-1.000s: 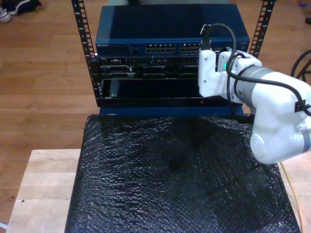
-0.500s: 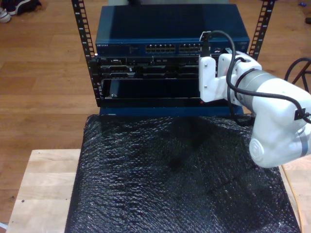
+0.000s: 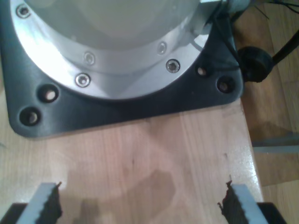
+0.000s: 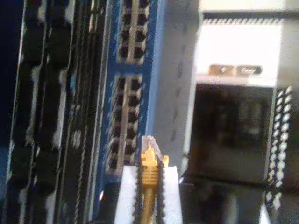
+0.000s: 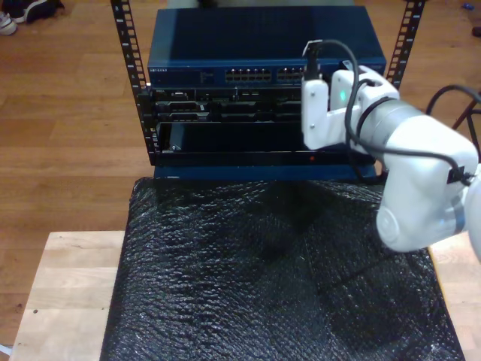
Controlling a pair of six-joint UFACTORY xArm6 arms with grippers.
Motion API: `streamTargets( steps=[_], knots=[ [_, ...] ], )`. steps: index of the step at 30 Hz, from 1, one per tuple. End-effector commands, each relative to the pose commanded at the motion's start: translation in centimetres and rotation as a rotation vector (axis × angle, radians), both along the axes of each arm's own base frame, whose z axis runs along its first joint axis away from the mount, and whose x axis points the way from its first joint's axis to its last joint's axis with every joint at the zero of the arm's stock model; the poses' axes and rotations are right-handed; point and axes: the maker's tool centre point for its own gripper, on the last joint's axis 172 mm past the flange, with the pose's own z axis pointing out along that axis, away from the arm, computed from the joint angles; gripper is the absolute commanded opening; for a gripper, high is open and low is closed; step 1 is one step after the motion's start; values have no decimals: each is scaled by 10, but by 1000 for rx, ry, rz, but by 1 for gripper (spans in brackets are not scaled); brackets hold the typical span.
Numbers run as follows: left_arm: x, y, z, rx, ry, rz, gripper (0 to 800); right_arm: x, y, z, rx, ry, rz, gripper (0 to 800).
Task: Grab the cable and plug it in
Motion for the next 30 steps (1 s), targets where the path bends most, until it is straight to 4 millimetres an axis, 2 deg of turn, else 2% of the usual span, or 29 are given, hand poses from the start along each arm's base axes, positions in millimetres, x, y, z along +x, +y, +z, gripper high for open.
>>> streamTargets(
  steps=[5,11,17,21,30],
  knots=[
    [0,0,0,0,0,0,800,-3,0,-9,0,14,1,0],
    [0,0,0,-2,0,0,800,3,-5,-33,-4,52,-11,0],
    [0,0,0,-2,0,0,800,20,-19,-31,26,-2,-40,0],
    [0,0,0,-2,0,0,800,30,-20,-9,42,-53,-45,0],
    [0,0,0,-2,0,0,800,27,-20,1,126,-115,-48,0]
  ],
)
